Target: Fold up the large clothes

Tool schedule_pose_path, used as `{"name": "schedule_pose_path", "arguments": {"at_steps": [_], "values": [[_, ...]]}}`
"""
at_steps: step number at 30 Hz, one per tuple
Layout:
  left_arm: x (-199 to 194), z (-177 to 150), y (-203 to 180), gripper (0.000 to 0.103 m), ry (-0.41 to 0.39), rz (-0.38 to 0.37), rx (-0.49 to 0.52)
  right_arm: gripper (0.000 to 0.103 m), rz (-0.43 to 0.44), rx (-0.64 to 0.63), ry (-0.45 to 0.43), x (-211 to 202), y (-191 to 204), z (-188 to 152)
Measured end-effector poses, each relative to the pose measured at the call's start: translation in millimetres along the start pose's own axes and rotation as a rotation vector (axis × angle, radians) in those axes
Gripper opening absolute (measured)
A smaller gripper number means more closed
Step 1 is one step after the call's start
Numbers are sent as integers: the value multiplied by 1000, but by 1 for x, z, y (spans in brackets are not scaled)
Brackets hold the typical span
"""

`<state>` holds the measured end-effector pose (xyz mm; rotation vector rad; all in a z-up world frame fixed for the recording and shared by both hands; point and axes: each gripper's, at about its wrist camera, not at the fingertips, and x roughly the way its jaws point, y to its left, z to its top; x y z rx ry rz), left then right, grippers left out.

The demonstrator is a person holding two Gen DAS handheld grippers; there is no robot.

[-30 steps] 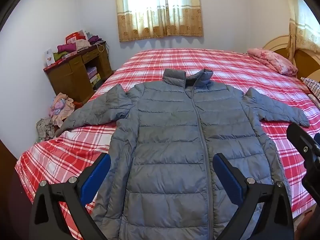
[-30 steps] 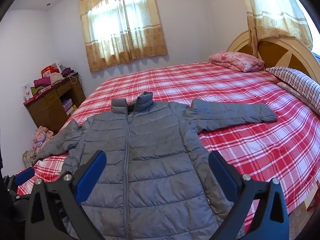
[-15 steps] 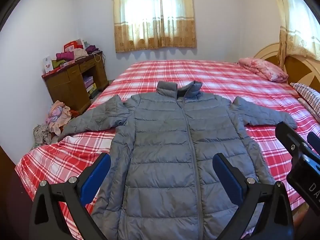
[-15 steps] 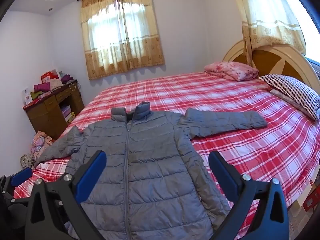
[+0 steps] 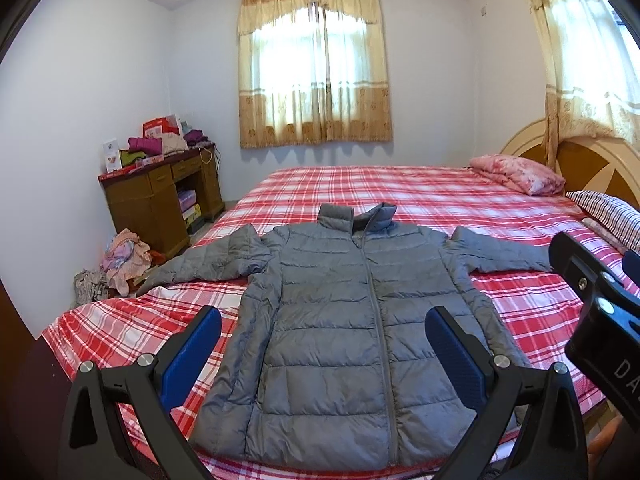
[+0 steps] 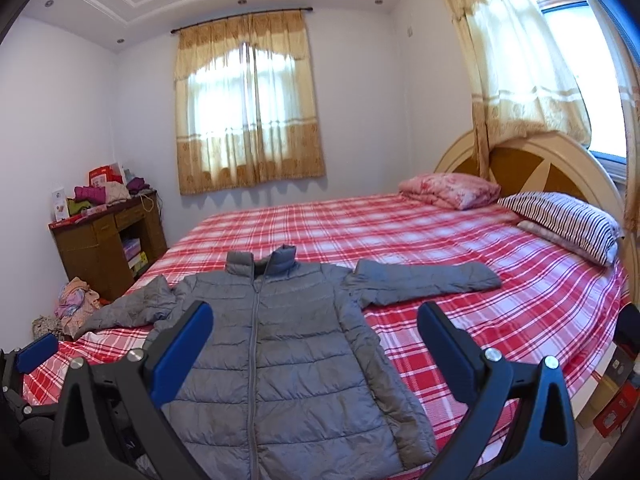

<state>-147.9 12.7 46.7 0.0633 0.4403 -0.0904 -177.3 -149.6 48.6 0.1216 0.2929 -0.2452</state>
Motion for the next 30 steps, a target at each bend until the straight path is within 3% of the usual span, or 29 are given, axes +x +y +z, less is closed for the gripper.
{"name": "schedule_pose_path", "arguments": {"at_steps": [7,13,30], "values": [[-36,-8,-1,102,-79,10,-2,103,9,-19,-62,-24,4,-4],[-43,-5,-4,102,-99,10,-6,103,5,-13,-87,-32,0,-12],[-30,-4,-5,102,-46,3,4,103,7,9,-46,-21,-3,-21]]}}
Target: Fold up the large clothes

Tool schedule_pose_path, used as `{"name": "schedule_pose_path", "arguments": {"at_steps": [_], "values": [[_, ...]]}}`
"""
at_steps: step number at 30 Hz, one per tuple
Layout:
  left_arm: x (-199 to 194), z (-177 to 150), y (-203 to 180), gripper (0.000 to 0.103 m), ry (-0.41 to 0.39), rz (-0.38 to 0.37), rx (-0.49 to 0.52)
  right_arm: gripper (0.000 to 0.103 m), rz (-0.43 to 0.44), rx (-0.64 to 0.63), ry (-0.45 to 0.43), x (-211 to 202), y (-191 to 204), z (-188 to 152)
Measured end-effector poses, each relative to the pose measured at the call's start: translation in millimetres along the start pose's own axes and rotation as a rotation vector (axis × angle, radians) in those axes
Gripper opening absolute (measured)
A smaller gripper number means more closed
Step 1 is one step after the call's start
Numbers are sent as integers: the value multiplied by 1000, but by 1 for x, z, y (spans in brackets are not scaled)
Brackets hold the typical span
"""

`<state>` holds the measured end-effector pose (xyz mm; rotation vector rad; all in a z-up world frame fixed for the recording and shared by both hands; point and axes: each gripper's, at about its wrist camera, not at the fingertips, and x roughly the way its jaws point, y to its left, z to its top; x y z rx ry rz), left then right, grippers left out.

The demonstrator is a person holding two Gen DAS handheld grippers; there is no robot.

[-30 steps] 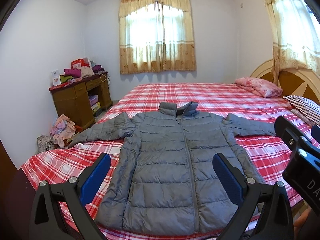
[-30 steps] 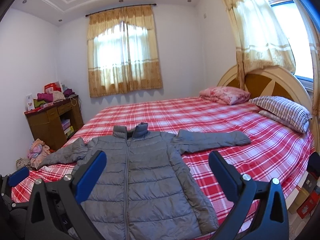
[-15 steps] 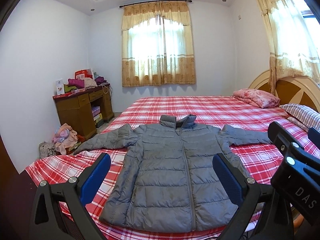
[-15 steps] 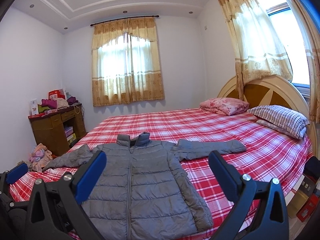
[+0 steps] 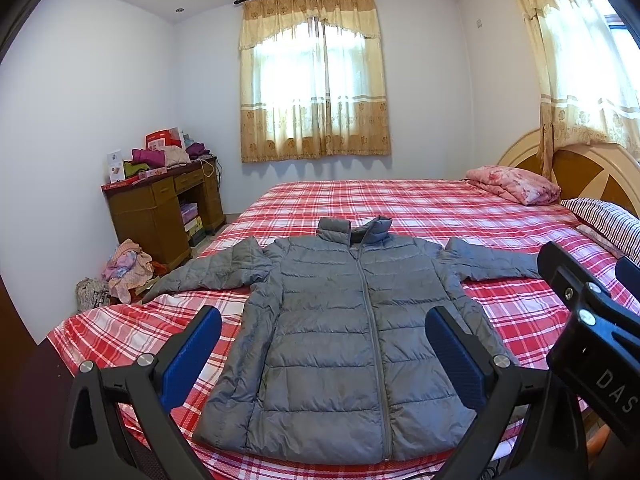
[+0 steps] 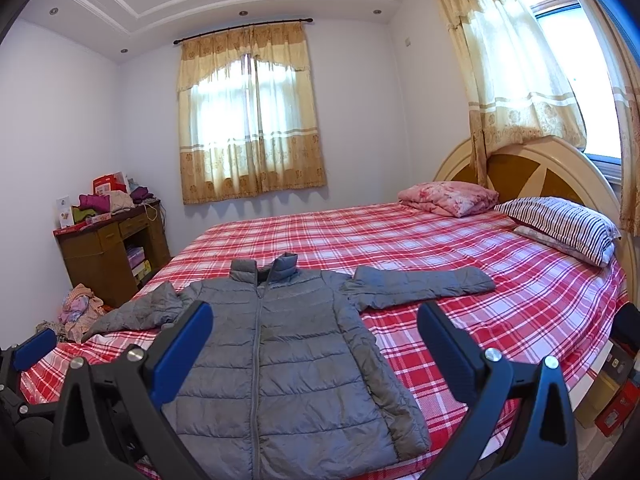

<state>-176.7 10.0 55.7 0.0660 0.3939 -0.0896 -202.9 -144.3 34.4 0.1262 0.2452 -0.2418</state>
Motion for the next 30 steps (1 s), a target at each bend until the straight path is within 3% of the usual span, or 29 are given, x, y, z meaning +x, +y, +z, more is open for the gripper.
{"name": "schedule_pose_path", "arguments": {"at_steps": [30], "values": [[9,4,2,102,23,6,-11,103,1,8,32,6,0,5]]}}
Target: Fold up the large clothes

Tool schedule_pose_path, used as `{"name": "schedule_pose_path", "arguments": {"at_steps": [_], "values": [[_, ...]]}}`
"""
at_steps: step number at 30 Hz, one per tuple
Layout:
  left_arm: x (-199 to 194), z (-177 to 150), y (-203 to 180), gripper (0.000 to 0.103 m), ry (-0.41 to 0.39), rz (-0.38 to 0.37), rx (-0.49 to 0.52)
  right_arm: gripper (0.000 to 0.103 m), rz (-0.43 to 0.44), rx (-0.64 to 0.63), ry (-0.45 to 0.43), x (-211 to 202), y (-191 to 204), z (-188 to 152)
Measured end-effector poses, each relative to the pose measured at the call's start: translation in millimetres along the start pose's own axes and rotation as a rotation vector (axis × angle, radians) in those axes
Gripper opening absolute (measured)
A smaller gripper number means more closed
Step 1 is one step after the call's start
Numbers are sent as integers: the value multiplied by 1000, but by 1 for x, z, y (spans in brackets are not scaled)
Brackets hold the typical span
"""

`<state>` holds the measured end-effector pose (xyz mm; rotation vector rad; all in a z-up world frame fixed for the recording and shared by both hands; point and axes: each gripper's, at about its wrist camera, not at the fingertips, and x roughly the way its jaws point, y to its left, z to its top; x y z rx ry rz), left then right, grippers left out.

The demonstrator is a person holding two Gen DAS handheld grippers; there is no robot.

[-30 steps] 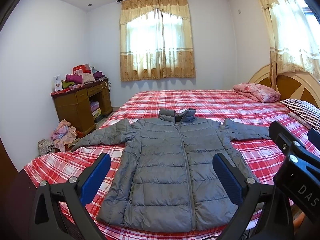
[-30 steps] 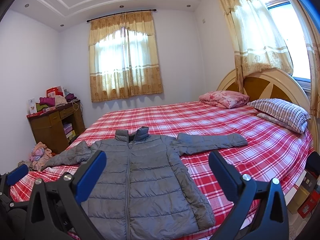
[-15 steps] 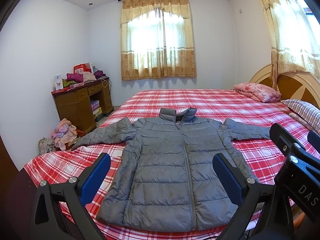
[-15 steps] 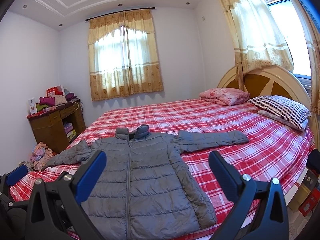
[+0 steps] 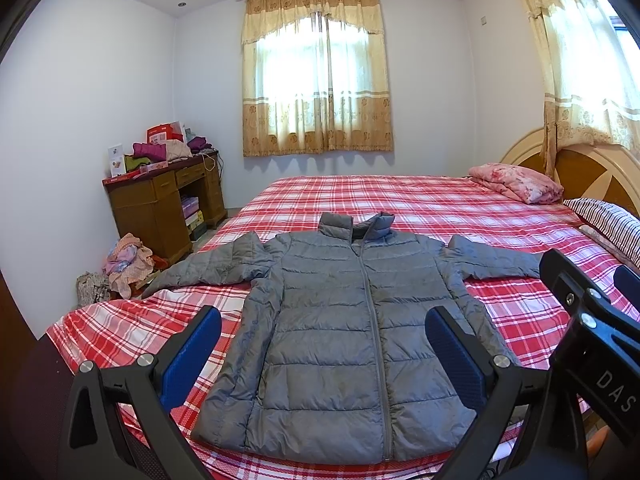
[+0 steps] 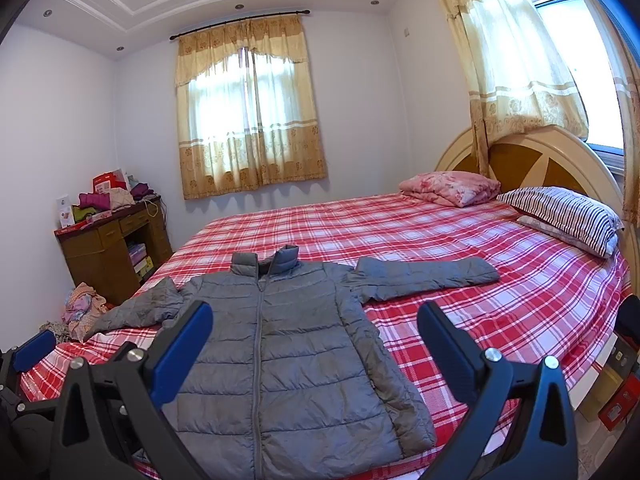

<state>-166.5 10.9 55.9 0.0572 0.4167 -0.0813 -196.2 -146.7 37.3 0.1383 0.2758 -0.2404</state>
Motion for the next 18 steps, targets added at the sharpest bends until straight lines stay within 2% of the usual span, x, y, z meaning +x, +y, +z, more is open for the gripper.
{"name": "schedule_pose_path", "arguments": {"at_steps": [10,18], "values": [[10,0,0,102,22,-1,0,103,-4,3,24,7,1,-1],[36,1,-5,102,70,4,13,103,-17,13,74,33,-3,-3]]}}
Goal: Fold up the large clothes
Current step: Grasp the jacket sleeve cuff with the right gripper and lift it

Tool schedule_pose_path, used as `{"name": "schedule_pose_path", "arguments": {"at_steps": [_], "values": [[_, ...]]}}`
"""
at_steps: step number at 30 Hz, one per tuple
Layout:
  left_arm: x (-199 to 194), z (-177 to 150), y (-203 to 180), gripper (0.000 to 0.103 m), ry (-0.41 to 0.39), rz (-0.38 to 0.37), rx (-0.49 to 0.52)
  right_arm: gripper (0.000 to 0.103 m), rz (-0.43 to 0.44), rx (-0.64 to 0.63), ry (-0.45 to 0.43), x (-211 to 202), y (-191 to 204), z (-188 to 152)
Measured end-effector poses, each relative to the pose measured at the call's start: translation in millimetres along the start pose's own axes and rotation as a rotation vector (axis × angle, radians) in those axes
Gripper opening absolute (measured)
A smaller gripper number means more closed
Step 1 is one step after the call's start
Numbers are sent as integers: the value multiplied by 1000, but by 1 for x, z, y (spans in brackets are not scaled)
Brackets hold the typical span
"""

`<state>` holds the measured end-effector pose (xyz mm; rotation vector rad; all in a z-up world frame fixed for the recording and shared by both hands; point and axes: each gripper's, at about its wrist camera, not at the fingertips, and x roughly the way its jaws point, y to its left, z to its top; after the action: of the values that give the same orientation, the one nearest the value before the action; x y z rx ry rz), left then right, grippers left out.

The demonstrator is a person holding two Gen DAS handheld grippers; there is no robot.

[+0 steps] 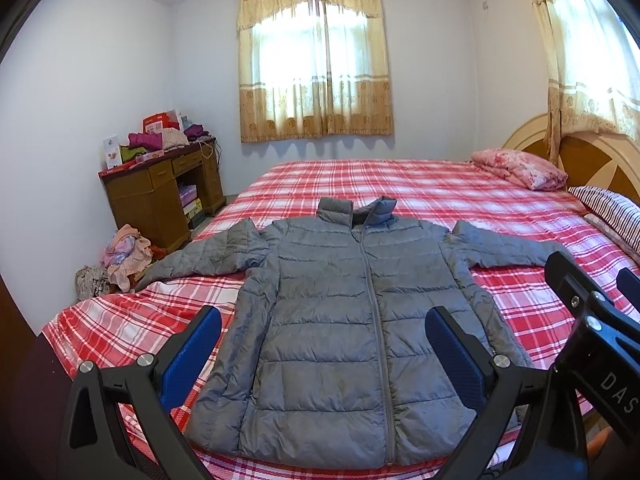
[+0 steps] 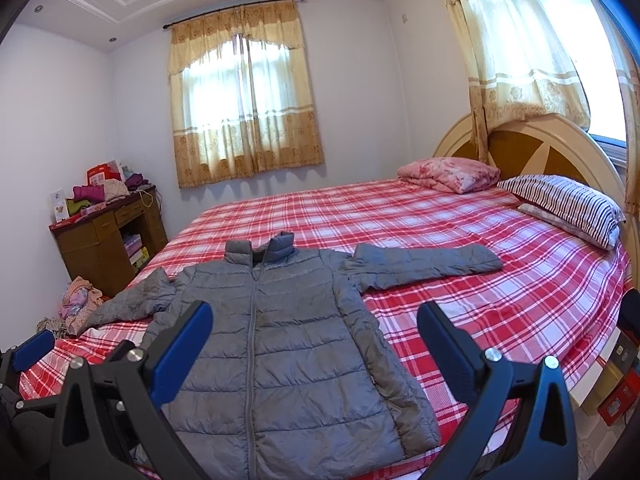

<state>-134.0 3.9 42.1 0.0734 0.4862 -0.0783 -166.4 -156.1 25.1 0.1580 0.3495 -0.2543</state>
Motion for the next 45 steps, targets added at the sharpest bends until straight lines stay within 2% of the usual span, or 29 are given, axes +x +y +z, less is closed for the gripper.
{"name": "schedule_pose_path", "arguments": {"at_steps": [7,14,15,19,21,22,25,28,30,31,33,35,36,41,43,45], "values": [[51,12,-10,102,88,-5,14,103,-32,17,63,38,-15,3],[102,35,-24,102,121,-22,28,103,-95,33,48,69,-37,25],[107,39,-25,102,125,-34,27,103,-104,24,44,75,-41,28],[144,53,-23,102,156,-161,-15,103,-130,40,43,106,-72,31],[169,58,-15,102,183,-194,-49,103,-150,84,102,129,-100,29],[180,59,-11,102,195,-192,-58,103,-158,122,137,141,-119,28],[217,66,7,102,216,-125,-67,103,-146,261,202,171,-181,24],[251,73,25,102,185,-28,-63,103,-222,399,223,195,-250,23],[267,74,34,102,159,3,-55,103,-241,512,229,208,-288,21],[276,74,38,102,149,16,-52,103,-240,615,231,218,-320,17],[297,71,43,102,141,23,-45,97,-249,731,229,235,-357,12],[322,64,45,102,181,25,-46,87,-268,817,236,253,-384,7],[331,61,47,102,196,19,-56,86,-282,848,245,263,-396,5],[367,36,48,102,234,-2,-120,84,-410,831,286,308,-410,7],[376,26,47,102,237,3,-116,84,-456,774,322,325,-404,10],[381,15,41,102,259,5,-103,84,-506,704,317,336,-401,13]]}}
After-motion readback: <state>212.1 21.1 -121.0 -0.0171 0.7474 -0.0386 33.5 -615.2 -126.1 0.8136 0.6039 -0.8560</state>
